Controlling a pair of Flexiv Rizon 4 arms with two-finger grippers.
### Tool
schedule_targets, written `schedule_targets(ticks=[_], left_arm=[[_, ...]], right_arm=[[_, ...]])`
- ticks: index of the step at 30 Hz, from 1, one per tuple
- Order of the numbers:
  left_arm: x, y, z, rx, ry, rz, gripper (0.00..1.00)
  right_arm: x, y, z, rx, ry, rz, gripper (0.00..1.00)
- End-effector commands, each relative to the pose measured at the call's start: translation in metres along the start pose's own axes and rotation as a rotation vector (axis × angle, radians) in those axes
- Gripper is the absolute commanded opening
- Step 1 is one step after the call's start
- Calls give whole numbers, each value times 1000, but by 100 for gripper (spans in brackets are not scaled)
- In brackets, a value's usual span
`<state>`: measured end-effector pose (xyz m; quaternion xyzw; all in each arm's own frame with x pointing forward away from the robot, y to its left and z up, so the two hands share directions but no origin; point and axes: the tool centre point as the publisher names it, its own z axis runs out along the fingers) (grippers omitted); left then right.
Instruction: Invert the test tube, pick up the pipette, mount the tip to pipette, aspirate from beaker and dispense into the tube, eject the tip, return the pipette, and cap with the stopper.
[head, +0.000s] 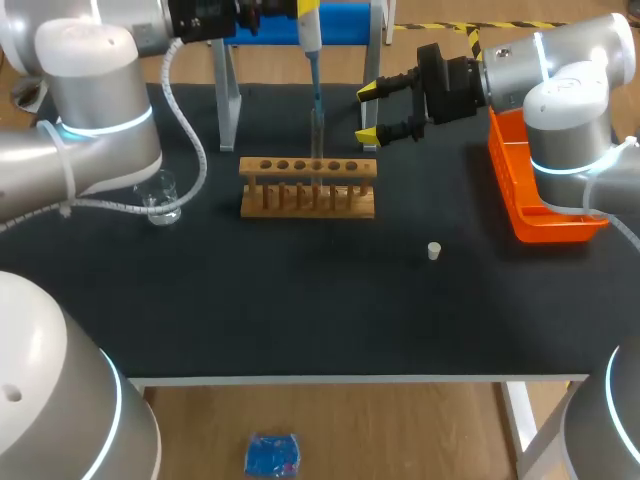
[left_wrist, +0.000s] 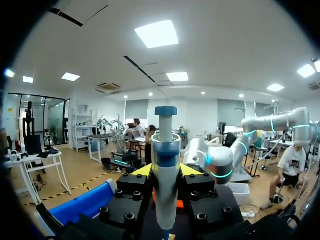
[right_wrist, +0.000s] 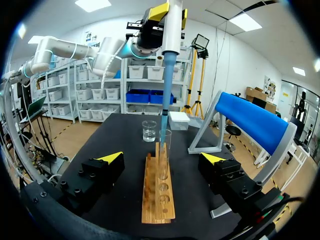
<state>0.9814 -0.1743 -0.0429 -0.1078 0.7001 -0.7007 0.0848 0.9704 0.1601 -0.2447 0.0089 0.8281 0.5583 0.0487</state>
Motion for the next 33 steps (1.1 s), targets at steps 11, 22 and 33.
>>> schedule_targets(ticks=[11, 22, 33], left_arm=[[2, 7, 3, -9, -12, 4, 0], [3, 9, 5, -16, -13, 24, 0], [4, 9, 9, -39, -14, 35, 0]], right_arm=[[0, 0, 0, 0, 1, 0, 100], [0, 0, 0, 0, 1, 0, 100], [0, 0, 0, 0, 1, 0, 100]])
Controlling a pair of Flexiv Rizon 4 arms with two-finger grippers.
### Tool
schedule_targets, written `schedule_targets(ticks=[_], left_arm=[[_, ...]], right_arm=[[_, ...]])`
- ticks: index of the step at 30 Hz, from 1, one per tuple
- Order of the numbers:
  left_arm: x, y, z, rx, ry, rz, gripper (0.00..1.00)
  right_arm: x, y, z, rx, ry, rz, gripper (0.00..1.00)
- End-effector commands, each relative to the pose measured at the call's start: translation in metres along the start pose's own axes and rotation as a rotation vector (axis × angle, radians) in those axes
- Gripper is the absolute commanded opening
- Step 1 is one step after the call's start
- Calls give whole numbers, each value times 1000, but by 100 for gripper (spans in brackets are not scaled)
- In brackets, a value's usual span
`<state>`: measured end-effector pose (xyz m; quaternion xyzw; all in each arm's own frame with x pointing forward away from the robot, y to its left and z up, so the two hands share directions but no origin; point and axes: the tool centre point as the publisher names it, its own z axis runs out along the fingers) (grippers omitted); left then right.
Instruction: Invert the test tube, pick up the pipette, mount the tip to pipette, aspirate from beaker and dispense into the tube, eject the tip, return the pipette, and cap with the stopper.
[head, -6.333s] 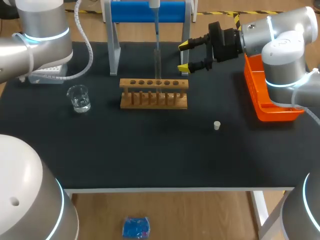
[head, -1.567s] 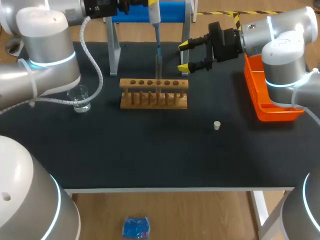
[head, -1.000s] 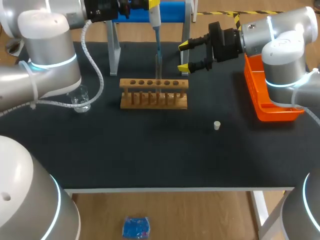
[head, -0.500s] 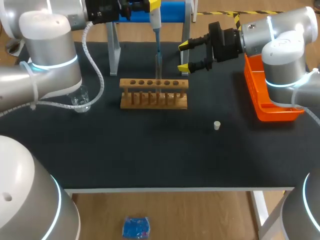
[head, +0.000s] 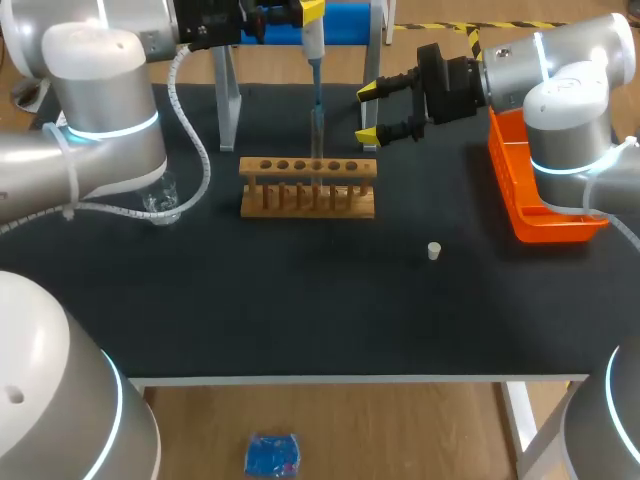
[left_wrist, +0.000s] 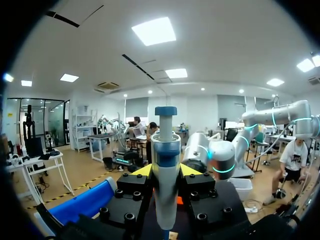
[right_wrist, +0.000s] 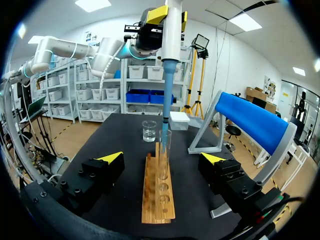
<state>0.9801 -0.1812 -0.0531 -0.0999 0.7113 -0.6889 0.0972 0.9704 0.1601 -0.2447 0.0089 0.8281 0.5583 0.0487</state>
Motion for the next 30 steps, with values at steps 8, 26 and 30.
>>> schedule_targets(ticks=[8, 26, 30], left_arm=[[3, 0, 6, -44, -5, 6, 0], [3, 3, 8, -42, -9, 25, 0], [3, 5, 8, -41, -10, 26, 0]], right_arm=[[0, 0, 0, 0, 1, 0, 100], [0, 0, 0, 0, 1, 0, 100], [0, 0, 0, 0, 1, 0, 100]])
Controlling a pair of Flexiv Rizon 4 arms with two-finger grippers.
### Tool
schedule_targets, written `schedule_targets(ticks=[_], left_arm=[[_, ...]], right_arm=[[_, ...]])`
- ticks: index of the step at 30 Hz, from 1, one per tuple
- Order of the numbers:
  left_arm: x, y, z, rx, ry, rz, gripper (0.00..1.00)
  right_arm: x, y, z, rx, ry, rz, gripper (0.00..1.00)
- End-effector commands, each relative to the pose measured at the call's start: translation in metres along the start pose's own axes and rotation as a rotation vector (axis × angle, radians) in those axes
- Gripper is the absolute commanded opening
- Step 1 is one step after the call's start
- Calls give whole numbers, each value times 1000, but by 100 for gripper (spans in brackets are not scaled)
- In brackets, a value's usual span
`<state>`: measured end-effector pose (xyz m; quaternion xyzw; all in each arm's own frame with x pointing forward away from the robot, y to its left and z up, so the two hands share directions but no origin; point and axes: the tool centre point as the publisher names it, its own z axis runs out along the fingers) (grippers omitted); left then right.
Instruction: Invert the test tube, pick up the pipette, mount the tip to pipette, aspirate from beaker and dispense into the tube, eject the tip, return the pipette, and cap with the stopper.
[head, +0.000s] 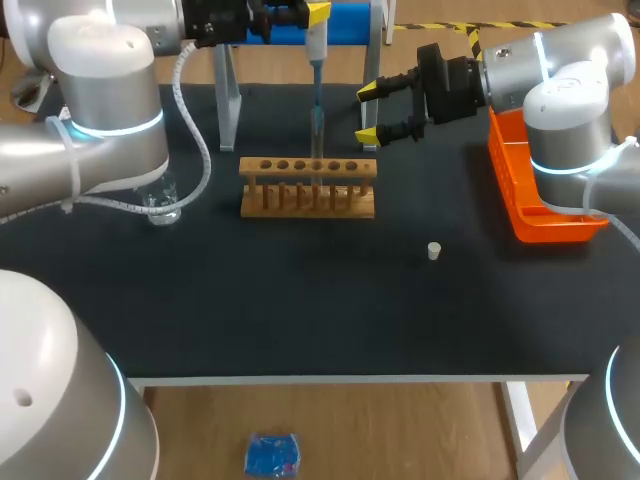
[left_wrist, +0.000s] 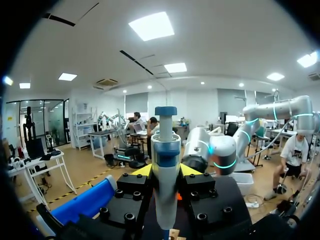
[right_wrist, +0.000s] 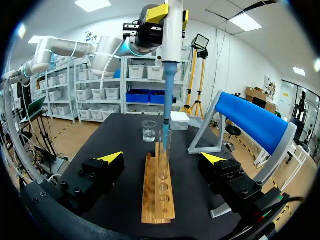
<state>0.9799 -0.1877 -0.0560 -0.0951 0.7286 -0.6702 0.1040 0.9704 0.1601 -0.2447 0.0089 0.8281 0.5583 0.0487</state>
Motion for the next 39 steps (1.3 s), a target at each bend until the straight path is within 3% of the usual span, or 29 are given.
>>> schedule_targets(ticks=[1, 39], left_arm=[[1, 2, 1, 8, -8, 3, 0], [1, 15, 1, 6, -18, 12, 0]], right_arm=[[0, 0, 0, 0, 1, 0, 100], [0, 0, 0, 0, 1, 0, 100]])
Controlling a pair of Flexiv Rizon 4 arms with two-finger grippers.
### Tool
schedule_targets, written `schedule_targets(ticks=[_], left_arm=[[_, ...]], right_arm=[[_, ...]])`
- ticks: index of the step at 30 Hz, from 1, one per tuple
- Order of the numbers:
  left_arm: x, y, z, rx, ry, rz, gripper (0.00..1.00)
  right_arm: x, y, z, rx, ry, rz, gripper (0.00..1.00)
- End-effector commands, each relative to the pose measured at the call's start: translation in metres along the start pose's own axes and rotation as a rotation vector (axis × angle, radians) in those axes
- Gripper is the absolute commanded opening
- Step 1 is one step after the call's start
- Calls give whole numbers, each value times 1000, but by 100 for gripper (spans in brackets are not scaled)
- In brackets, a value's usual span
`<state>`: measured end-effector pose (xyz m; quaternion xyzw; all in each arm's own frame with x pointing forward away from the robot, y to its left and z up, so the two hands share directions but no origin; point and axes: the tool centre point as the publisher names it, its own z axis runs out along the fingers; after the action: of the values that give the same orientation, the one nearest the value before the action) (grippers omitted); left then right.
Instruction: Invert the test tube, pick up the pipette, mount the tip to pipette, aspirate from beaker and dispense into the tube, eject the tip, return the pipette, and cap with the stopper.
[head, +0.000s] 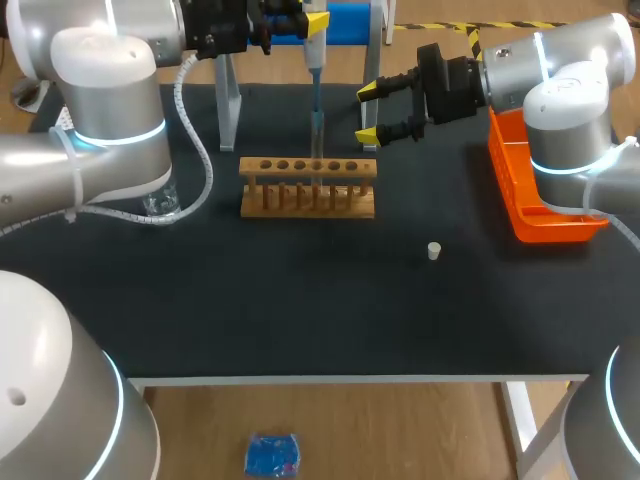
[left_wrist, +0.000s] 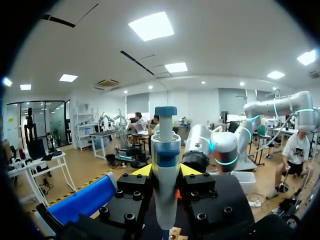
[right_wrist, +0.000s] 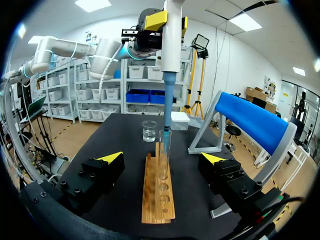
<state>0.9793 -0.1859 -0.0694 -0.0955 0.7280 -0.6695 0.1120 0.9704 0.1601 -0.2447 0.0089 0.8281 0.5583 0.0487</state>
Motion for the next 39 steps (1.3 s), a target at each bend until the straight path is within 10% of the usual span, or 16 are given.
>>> schedule_targets(ticks=[1, 39], left_arm=[[1, 1, 2, 5, -6, 2, 0], [5, 7, 6, 2, -11, -13, 0]], right_arm=[[0, 0, 0, 0, 1, 0, 100], [0, 0, 0, 0, 1, 0, 100]])
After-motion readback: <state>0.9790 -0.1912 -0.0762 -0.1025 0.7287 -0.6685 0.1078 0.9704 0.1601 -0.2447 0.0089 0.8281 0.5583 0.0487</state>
